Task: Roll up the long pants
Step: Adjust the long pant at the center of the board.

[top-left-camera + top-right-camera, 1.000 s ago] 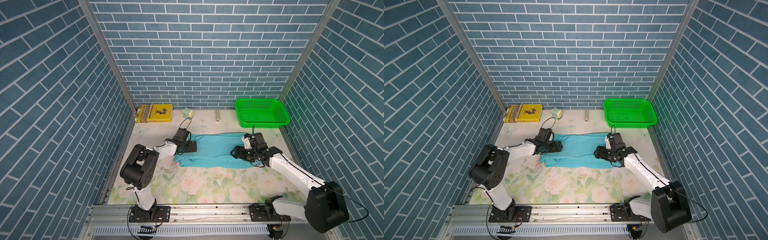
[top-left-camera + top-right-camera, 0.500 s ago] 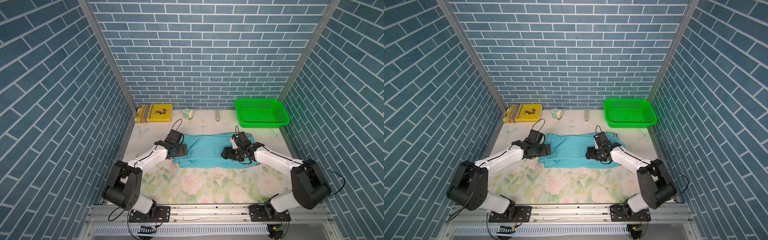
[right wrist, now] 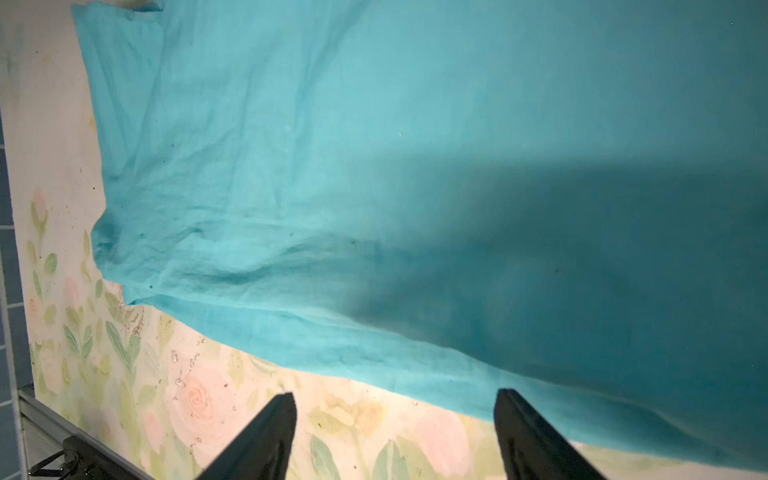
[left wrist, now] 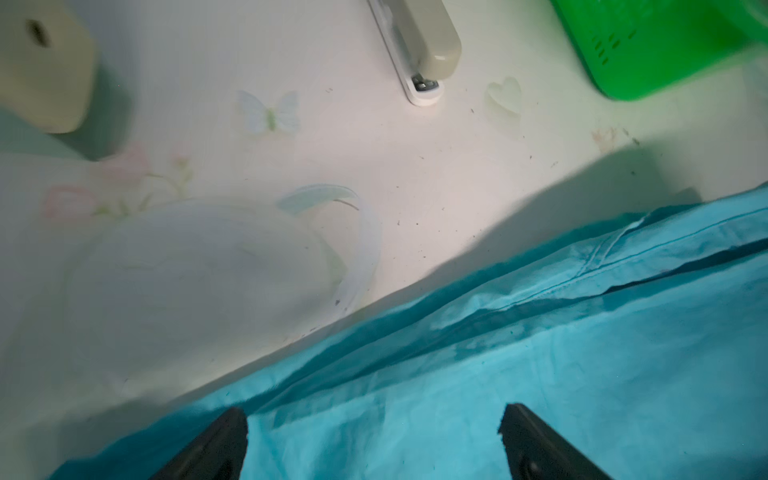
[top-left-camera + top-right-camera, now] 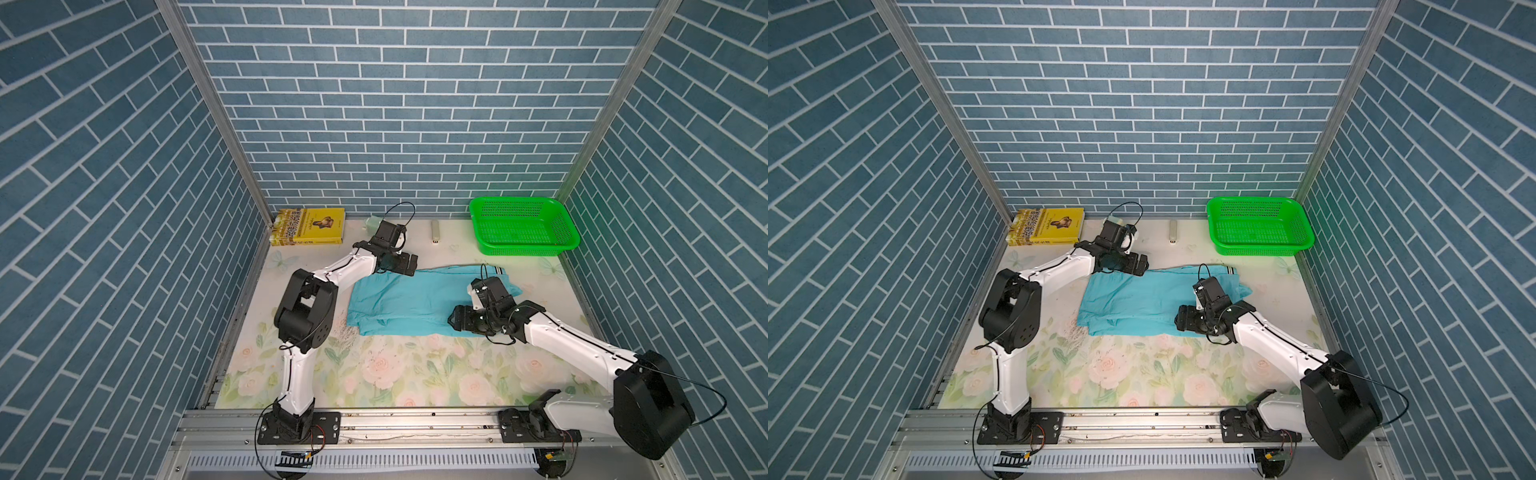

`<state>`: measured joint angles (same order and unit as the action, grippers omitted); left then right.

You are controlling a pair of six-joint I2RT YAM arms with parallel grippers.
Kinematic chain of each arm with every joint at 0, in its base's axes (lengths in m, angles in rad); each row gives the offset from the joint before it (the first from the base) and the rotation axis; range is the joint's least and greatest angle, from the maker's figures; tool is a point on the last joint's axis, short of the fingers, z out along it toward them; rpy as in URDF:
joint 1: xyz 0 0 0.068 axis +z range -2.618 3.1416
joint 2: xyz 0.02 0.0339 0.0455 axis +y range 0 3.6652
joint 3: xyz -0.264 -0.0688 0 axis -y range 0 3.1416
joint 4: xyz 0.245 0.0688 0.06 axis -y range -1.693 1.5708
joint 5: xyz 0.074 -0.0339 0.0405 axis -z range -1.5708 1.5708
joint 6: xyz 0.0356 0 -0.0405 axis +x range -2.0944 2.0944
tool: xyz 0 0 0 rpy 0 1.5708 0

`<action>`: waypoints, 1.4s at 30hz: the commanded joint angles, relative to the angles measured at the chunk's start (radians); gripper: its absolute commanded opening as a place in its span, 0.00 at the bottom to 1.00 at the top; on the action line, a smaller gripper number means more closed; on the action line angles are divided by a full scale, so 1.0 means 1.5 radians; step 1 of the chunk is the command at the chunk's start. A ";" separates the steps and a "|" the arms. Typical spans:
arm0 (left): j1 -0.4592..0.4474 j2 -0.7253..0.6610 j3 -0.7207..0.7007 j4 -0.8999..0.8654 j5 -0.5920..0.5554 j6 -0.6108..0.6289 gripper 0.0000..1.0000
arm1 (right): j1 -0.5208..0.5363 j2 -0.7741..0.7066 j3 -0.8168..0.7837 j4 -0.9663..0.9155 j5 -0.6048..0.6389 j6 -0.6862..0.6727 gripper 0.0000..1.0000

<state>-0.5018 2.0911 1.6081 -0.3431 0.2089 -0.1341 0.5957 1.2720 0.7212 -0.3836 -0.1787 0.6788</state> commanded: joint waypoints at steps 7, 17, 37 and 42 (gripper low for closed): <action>-0.036 0.113 0.119 -0.069 0.132 0.189 1.00 | 0.002 -0.001 -0.019 -0.023 0.006 0.018 0.80; -0.053 0.164 0.164 -0.103 0.154 0.216 0.63 | -0.008 -0.015 -0.014 -0.034 0.007 0.014 0.80; 0.148 -0.190 -0.314 0.044 -0.092 -0.204 0.00 | -0.010 -0.006 0.032 0.042 -0.057 0.015 0.79; 0.150 -0.207 -0.343 0.057 -0.089 -0.320 0.00 | 0.010 0.076 0.055 0.149 -0.087 0.049 0.78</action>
<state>-0.2722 1.8061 1.1118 -0.2699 0.1070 -0.4553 0.5888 1.3251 0.7574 -0.2836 -0.2665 0.7055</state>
